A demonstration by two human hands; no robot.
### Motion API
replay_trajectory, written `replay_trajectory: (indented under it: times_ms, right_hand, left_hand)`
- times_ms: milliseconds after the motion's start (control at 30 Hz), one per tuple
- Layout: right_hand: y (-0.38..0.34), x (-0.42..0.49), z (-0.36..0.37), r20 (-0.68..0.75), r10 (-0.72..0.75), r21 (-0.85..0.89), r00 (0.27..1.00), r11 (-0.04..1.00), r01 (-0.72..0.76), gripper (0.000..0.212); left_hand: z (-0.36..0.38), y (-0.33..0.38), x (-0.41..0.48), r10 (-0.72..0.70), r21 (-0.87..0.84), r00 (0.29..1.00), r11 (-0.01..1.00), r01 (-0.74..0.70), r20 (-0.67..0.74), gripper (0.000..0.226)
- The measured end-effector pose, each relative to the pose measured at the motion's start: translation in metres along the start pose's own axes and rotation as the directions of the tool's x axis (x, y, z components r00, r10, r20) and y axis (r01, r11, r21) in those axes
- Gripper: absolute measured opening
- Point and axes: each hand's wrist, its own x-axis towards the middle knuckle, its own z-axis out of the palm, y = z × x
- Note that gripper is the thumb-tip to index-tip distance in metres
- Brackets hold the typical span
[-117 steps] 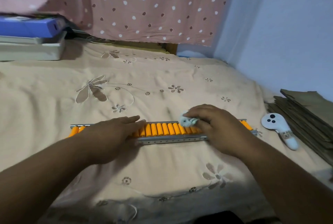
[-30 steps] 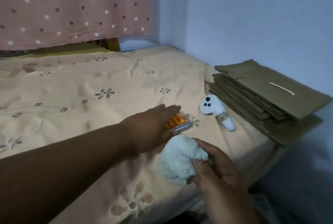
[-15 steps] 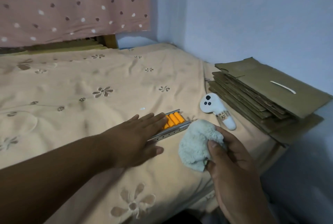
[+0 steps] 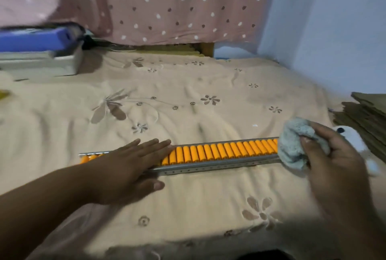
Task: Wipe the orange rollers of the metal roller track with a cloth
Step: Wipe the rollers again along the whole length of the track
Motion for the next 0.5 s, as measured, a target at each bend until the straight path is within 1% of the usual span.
replay_trajectory:
  times_ms: [67,133,167,200,233,300,367,433,467,500]
  right_hand:
    - [-0.011,-0.001,0.024,0.136,-0.107,-0.167,0.985,0.977,0.129,0.028]
    - [-0.017,-0.002,0.056,0.273,-0.211,-0.359,0.939,0.883,0.303,0.032]
    - [-0.02,-0.004,0.073,0.332,-0.244,-0.424,0.911,0.824,0.375,0.032]
    - [-0.023,-0.006,0.088,0.376,-0.249,-0.463,0.892,0.783,0.415,0.032]
    - [-0.029,-0.011,0.104,0.403,-0.247,-0.481,0.881,0.762,0.434,0.032]
    - [-0.04,-0.025,0.131,0.421,-0.238,-0.476,0.875,0.763,0.437,0.032]
    - [-0.056,-0.04,0.153,0.435,-0.246,-0.448,0.866,0.775,0.445,0.032]
    - [-0.071,-0.053,0.17,0.473,-0.263,-0.413,0.841,0.776,0.476,0.032]
    - [-0.078,-0.059,0.176,0.492,-0.273,-0.391,0.827,0.779,0.49,0.032]
    - [-0.085,-0.064,0.18,0.508,-0.285,-0.365,0.813,0.783,0.503,0.032]
  left_hand:
    - [0.002,-0.021,-0.027,-0.069,0.001,0.998,0.998,0.069,0.007,0.08]
    - [0.005,-0.041,-0.053,-0.135,-0.021,0.991,0.991,0.135,0.013,0.08]
    - [0.006,-0.049,-0.064,-0.164,-0.047,0.986,0.985,0.164,0.013,0.079]
    - [0.007,-0.055,-0.074,-0.19,-0.081,0.982,0.978,0.19,0.014,0.08]
    - [0.007,-0.06,-0.084,-0.218,-0.12,0.976,0.969,0.218,0.011,0.081]
    - [0.008,-0.066,-0.103,-0.277,-0.18,0.961,0.945,0.272,-0.002,0.084]
    - [0.009,-0.071,-0.118,-0.339,-0.209,0.941,0.919,0.334,0.011,0.087]
    - [0.01,-0.076,-0.132,-0.408,-0.223,0.913,0.889,0.399,0.01,0.087]
    - [0.011,-0.077,-0.136,-0.44,-0.235,0.898,0.873,0.427,-0.006,0.094]
    - [0.012,-0.078,-0.139,-0.472,-0.247,0.881,0.857,0.451,-0.03,0.106]
